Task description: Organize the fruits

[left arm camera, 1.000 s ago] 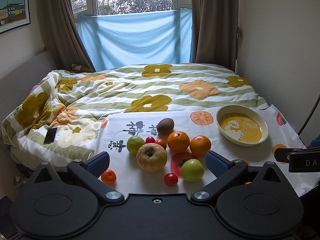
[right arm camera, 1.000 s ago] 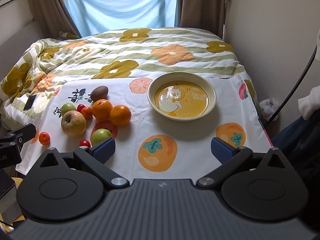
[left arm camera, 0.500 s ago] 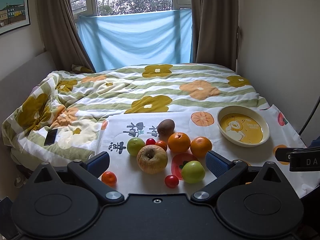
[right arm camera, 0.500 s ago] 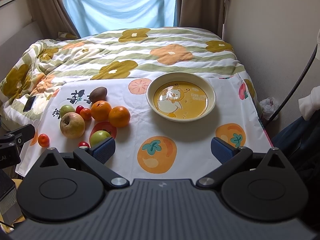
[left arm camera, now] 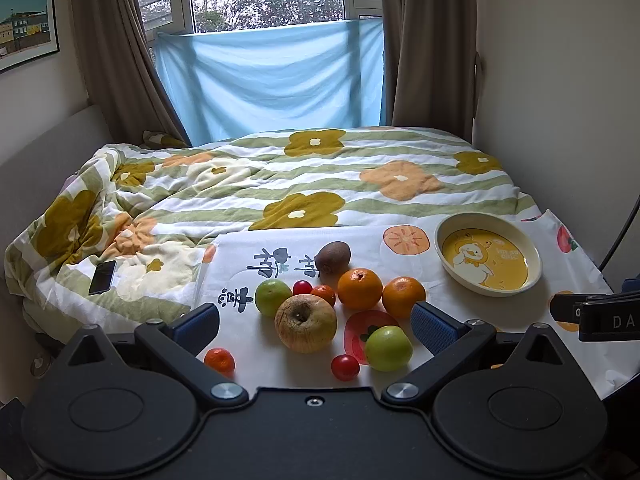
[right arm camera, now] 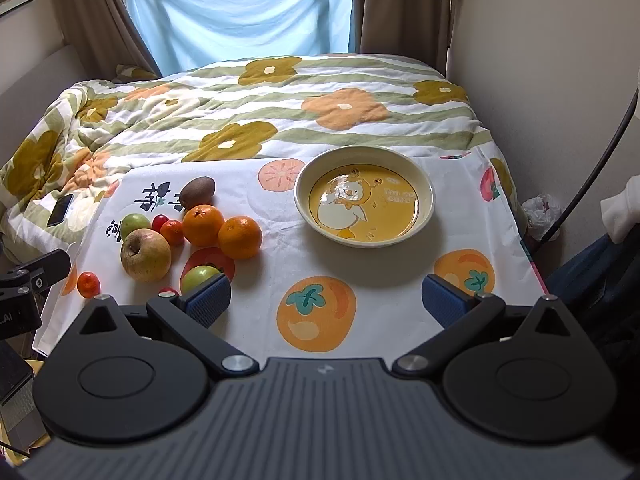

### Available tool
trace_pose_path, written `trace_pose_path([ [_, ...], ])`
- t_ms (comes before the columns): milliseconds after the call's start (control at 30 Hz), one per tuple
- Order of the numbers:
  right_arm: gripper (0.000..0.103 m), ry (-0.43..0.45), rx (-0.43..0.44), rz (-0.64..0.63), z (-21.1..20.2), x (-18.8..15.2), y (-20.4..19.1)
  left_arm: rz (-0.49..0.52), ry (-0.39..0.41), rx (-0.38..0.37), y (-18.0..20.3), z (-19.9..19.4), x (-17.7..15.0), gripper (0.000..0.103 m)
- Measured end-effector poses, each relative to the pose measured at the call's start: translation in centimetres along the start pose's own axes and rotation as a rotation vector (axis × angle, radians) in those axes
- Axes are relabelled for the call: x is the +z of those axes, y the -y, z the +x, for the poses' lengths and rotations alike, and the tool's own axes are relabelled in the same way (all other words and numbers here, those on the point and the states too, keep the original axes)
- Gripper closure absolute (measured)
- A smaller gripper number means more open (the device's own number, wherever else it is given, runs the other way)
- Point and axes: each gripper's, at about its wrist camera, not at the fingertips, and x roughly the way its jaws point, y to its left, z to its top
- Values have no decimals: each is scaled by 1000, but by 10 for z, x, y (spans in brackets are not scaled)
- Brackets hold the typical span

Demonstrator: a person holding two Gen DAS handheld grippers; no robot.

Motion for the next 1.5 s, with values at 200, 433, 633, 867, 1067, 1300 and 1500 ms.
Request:
trace_pose_path([
  [200, 0, -1, 0, 1, 1, 1, 0, 3, -2, 0, 0, 3, 1, 0],
  [433, 0, -1, 18, -2, -1, 1, -3, 14, -2, -2, -2, 7, 2, 0],
  [633, 0, -27, 65, -16, 4, 0, -20, -10, -32, 3, -17, 14, 0, 0],
  [867, 0, -76, 117, 1, 45, 2, -42, -30, -88, 45, -47, 42, -11, 0],
  [1067, 0, -119, 136, 27, 79, -8, -68, -16, -108, 59, -71, 76, -25, 0],
  [1300, 0, -133, 158, 55, 116, -21, -91, 9, -155, 41, -88, 119, -44, 4],
  [1500, 0, -126, 145, 82, 138, -27, -103, 42, -191, 29, -96, 149, -57, 10],
])
